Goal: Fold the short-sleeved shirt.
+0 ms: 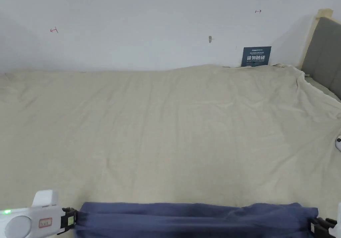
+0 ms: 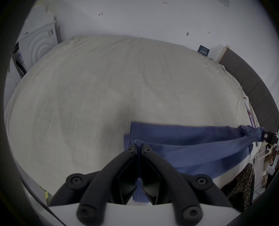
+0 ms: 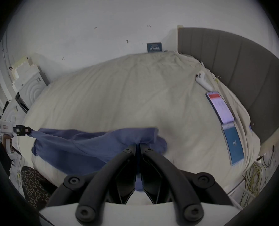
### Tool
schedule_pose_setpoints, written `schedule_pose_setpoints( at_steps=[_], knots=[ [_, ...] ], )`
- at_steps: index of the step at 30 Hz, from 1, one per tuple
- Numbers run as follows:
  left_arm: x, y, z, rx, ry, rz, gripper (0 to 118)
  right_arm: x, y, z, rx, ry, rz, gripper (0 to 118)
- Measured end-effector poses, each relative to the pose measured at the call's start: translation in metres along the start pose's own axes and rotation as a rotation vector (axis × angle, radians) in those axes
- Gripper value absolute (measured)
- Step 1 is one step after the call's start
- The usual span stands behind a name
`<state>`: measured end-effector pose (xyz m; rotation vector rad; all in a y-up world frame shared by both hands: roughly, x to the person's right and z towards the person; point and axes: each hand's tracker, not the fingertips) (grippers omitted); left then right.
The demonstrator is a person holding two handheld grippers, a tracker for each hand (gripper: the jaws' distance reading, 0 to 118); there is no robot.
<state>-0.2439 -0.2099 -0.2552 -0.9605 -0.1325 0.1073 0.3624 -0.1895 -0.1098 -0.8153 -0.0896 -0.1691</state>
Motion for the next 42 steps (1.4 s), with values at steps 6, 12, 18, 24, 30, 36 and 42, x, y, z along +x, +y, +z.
schedule_pose_setpoints(
  at_steps=[6,12,18,24,30,36,42],
  knots=[
    [-0.004,-0.04,-0.014,-0.051,0.031,-0.015,1,0.012,-0.043,-0.028,-0.089,-0.041,-0.042,2],
    [0.003,-0.056,-0.027,-0.071,0.076,-0.063,1,0.018,-0.061,-0.052,-0.135,-0.066,-0.069,2],
    [0.007,-0.054,-0.023,-0.072,0.08,-0.052,17,0.015,-0.057,-0.042,-0.129,-0.071,-0.081,13],
    [0.02,-0.027,0.02,0.052,0.051,-0.031,99,-0.005,-0.015,0.004,0.033,-0.031,-0.079,89],
    [0.052,0.013,0.071,0.261,0.045,-0.068,99,-0.05,0.042,0.05,0.26,-0.023,0.005,89],
    [0.076,0.027,0.09,0.467,0.091,-0.106,85,-0.091,0.062,0.065,0.41,-0.088,0.097,74],
    [0.083,0.022,0.096,0.537,-0.032,-0.087,2,-0.106,0.06,0.063,0.483,-0.117,0.114,4]
  ],
)
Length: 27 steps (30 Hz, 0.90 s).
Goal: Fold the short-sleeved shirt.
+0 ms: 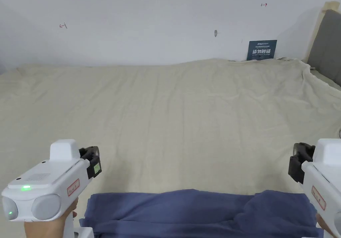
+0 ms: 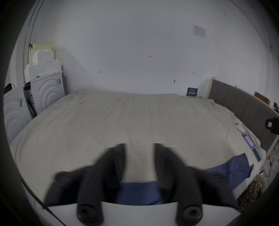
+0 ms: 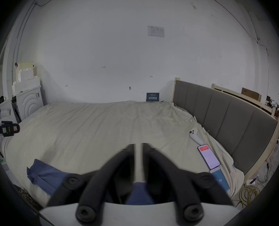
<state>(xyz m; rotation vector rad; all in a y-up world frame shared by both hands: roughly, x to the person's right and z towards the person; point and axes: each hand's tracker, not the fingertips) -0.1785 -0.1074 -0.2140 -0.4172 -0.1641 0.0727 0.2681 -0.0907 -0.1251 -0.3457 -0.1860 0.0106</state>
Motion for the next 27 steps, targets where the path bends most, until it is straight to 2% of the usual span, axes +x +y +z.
schedule_pose_setpoints(
  at_steps=[1,6,15,18,25,27],
  knots=[
    [0.001,0.001,0.003,0.005,-0.047,0.027,0,-0.001,-0.001,0.001,0.017,-0.004,0.006,1],
    [0.003,-0.002,-0.001,-0.049,-0.022,-0.032,0,0.0,0.0,-0.003,0.009,0.011,-0.004,0],
    [-0.016,-0.009,-0.008,-0.12,-0.037,-0.023,0,-0.005,0.0,-0.002,0.0,0.019,-0.011,0],
    [-0.031,-0.009,-0.016,-0.194,-0.088,0.025,0,-0.008,0.002,-0.001,-0.011,0.016,-0.009,0],
    [-0.1,-0.02,-0.054,-0.41,-0.259,0.264,0,-0.003,0.0,-0.009,-0.038,0.009,-0.004,0],
    [-0.111,-0.027,-0.059,-0.455,-0.279,0.279,0,-0.002,-0.001,-0.011,-0.047,0.006,-0.005,0]
  ],
)
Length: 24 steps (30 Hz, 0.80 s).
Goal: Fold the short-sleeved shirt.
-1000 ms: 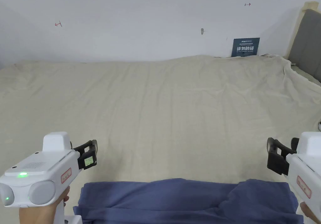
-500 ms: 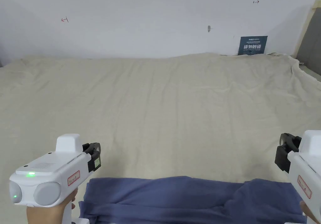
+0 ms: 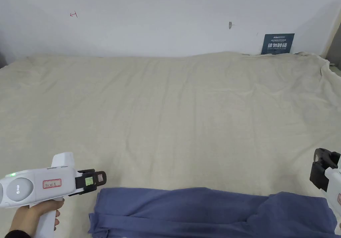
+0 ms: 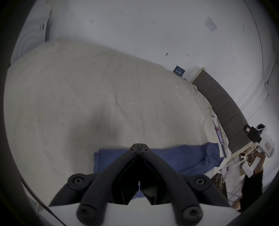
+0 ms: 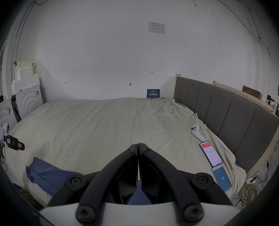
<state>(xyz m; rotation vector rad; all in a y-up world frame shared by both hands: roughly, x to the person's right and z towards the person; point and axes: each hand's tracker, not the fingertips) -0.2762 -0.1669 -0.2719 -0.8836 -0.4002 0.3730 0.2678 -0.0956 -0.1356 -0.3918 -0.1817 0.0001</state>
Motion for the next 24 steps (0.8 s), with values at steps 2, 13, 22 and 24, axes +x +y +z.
schedule_pose_setpoints(
  at_steps=[2,13,22,24],
  knots=[
    [-0.018,0.002,-0.006,-0.046,-0.003,0.043,0,0.003,-0.001,-0.004,-0.008,-0.006,-0.004,0],
    [-0.06,-0.011,-0.042,-0.209,0.057,0.137,77,0.006,-0.008,-0.021,-0.055,-0.028,-0.001,0],
    [-0.061,-0.028,-0.067,-0.267,-0.009,0.117,55,0.003,-0.015,-0.027,-0.088,-0.032,0.001,0],
    [-0.056,-0.032,-0.069,-0.263,-0.007,0.102,49,0.003,-0.015,-0.027,-0.09,-0.033,0.002,0]
  ],
)
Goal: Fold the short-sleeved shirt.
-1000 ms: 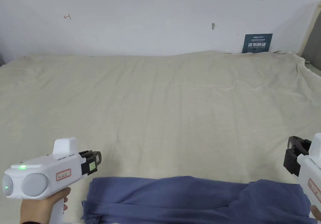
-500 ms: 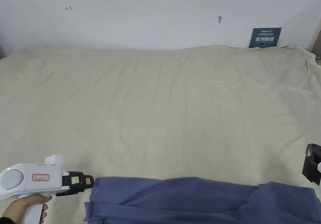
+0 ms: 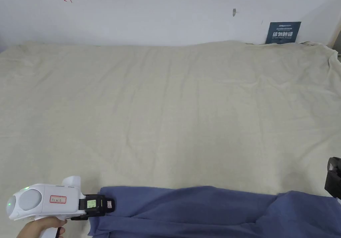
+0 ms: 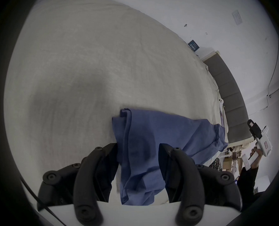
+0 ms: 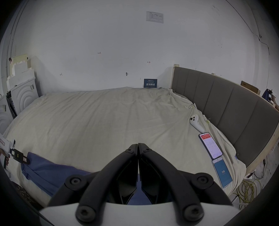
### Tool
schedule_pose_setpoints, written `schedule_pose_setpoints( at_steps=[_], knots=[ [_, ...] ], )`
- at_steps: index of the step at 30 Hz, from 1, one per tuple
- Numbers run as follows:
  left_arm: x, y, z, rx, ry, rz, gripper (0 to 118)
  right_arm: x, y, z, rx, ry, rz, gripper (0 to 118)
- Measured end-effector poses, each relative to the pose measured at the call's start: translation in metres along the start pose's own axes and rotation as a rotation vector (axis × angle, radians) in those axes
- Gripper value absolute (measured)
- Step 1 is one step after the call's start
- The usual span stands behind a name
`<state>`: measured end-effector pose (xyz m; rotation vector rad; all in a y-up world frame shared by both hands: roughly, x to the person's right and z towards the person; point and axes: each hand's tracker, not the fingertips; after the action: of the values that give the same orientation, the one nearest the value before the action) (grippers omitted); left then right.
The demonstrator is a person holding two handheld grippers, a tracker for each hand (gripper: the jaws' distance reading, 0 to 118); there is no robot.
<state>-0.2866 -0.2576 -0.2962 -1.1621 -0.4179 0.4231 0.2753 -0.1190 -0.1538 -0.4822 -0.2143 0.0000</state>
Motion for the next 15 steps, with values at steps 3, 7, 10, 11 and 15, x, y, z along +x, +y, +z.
schedule_pose_setpoints(
  at_steps=[3,7,10,11,15],
  knots=[
    [0.001,0.0,-0.003,0.012,-0.015,0.0,34,0.0,0.001,0.001,0.0,0.001,-0.001,0],
    [0.002,-0.001,-0.018,-0.002,-0.023,-0.01,13,0.001,0.002,0.002,0.003,0.0,-0.006,0],
    [0.011,-0.001,-0.016,0.011,0.037,-0.067,6,0.003,0.003,0.004,0.006,-0.001,-0.008,0],
    [0.012,-0.001,-0.013,0.021,0.048,-0.091,5,0.003,0.004,0.004,0.007,0.0,-0.009,0],
    [0.012,0.004,0.016,0.056,0.085,-0.089,3,0.006,0.006,0.005,0.015,0.002,-0.013,0]
  ],
)
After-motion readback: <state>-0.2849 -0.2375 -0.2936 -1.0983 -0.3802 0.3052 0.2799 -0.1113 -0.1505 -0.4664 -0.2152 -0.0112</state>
